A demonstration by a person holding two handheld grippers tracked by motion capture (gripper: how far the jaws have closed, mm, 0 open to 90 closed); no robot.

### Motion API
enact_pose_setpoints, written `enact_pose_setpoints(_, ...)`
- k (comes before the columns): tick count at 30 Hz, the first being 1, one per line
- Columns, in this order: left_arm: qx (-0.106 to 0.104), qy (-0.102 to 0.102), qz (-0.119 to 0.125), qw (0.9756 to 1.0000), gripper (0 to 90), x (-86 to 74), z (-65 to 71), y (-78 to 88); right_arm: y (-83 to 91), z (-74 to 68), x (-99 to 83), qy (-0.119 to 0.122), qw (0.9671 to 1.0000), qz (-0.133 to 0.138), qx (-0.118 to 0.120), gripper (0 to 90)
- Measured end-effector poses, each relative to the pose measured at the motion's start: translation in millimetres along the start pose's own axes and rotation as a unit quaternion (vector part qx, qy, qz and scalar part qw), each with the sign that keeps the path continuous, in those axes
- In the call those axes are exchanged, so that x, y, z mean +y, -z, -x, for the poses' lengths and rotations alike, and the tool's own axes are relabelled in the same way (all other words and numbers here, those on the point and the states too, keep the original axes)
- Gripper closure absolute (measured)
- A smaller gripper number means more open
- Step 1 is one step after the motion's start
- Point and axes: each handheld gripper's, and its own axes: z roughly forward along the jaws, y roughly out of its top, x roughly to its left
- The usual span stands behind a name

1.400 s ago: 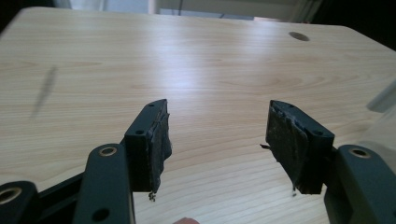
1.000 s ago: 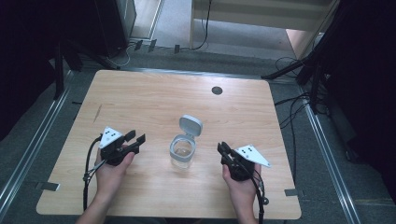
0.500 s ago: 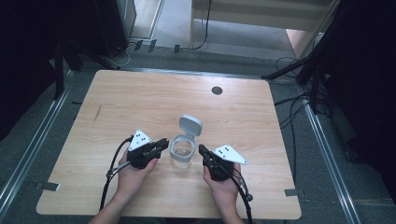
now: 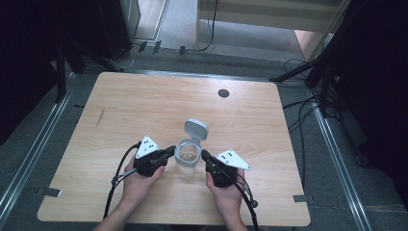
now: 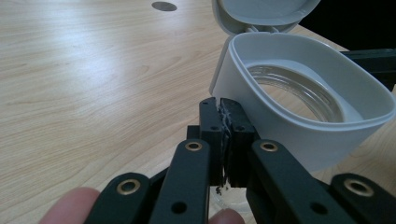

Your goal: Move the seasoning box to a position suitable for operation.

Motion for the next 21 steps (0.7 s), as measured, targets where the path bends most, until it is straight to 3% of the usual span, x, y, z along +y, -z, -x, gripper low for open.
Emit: enact_pose_setpoints(21,-0.008,0.002,0.001,1.0,89.4,-3.4,11.4,7.9,-5.0,6.1,0.8,0.005,1.0,0.002,-0.006,90.0)
